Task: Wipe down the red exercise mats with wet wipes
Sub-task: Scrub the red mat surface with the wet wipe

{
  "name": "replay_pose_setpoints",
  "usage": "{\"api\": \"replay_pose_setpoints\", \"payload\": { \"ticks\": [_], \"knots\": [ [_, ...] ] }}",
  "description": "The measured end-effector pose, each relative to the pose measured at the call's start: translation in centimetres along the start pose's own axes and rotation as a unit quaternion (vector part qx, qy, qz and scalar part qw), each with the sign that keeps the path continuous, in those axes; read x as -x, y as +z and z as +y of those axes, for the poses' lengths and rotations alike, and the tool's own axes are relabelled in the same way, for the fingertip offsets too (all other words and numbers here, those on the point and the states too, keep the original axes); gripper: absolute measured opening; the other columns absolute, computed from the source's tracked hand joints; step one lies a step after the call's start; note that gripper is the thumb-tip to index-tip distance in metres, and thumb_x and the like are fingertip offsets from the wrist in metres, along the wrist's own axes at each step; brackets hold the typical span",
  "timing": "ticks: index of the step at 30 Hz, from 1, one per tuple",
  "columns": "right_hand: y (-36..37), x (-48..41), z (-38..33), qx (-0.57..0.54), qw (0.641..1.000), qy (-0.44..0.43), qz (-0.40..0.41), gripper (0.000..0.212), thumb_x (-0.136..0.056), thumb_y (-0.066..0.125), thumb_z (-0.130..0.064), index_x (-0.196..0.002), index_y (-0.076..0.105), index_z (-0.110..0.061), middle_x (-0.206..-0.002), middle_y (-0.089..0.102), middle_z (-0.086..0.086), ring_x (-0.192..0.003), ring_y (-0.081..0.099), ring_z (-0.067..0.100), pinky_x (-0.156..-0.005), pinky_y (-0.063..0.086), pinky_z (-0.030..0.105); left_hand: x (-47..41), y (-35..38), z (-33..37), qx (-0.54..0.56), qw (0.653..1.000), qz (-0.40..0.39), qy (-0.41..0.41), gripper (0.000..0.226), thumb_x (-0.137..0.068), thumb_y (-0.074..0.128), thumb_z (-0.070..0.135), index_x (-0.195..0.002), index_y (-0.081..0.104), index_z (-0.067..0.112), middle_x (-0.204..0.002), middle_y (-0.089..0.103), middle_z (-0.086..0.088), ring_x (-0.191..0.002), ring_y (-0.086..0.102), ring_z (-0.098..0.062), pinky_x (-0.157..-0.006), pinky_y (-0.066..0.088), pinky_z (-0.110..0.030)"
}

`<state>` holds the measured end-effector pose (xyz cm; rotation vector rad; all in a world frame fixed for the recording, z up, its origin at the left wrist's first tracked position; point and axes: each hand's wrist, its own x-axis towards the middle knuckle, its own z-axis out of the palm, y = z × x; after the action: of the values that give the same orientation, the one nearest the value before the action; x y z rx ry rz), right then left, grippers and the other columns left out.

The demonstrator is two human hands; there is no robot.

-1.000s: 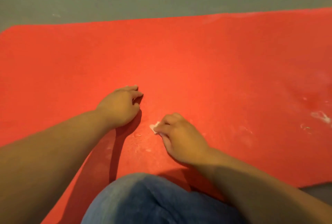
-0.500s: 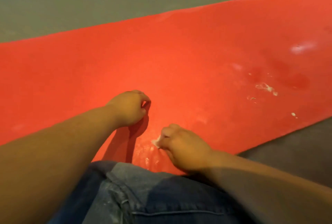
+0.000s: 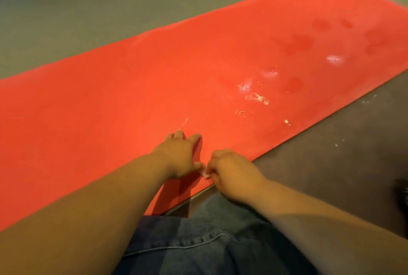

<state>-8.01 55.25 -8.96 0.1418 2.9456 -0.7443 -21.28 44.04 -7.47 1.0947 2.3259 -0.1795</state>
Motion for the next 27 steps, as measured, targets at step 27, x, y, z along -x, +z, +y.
{"api": "replay_pose_setpoints", "payload": {
  "ticks": [27],
  "knots": [
    [-2.9, 1.8, 9.9, -0.020, 0.955, 0.233, 0.183, 0.024, -0.091, 0.053, -0.013, -0.103, 0.073, -0.014, -0.096, 0.061, 0.009, -0.090, 0.057, 0.025, -0.077, 0.038, 0.025, -2.8, -0.4, 3.8, -0.017, 0.994, -0.060, -0.086, 0.125, -0.062, 0.079, 0.059, -0.151, -0.005, 0.038, -0.156, 0.001, -0.024, -0.138, 0.018, -0.049, -0.105, 0.036, -0.053]
  ]
}}
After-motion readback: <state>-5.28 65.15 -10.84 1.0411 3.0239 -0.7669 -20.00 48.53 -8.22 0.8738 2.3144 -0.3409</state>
